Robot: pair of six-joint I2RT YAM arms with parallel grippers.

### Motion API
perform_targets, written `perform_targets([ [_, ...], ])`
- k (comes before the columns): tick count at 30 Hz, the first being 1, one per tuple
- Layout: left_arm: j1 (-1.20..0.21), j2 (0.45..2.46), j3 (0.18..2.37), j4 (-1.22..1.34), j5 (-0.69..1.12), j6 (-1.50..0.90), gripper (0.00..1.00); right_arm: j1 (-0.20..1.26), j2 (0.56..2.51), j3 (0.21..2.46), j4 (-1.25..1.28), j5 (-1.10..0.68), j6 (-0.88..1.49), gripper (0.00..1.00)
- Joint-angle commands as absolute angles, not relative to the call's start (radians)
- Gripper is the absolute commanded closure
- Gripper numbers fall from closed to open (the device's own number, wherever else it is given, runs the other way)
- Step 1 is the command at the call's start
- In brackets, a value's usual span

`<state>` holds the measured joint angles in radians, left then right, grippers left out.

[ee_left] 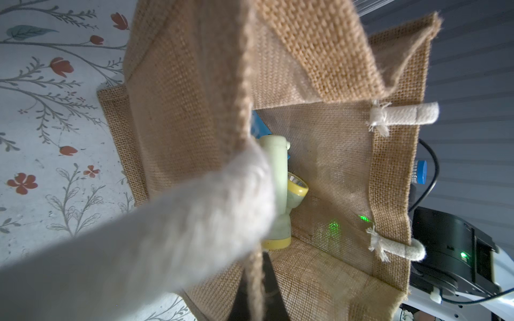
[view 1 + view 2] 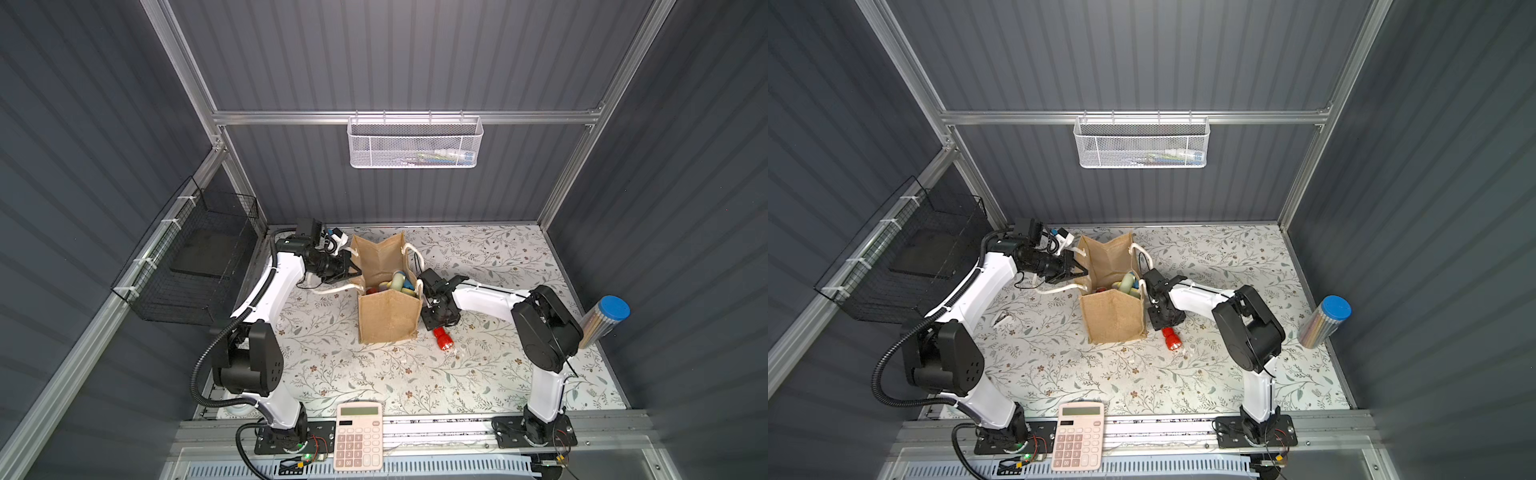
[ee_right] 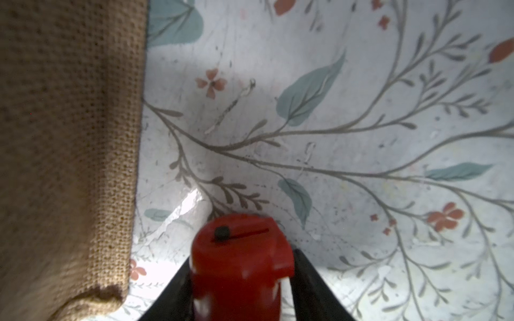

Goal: Put the flashlights into the tote bags
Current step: Pick up the flashlight from the center of the board.

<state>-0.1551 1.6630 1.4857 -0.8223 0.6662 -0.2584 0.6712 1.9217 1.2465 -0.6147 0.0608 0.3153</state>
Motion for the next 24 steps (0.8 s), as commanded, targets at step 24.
perform_targets([
  [24, -0.15, 1.66, 1.494, -0.816, 0.698, -0.256, 1.0, 0.528, 1.581, 0.995, -0.623, 0.29, 0.539, 0.73],
])
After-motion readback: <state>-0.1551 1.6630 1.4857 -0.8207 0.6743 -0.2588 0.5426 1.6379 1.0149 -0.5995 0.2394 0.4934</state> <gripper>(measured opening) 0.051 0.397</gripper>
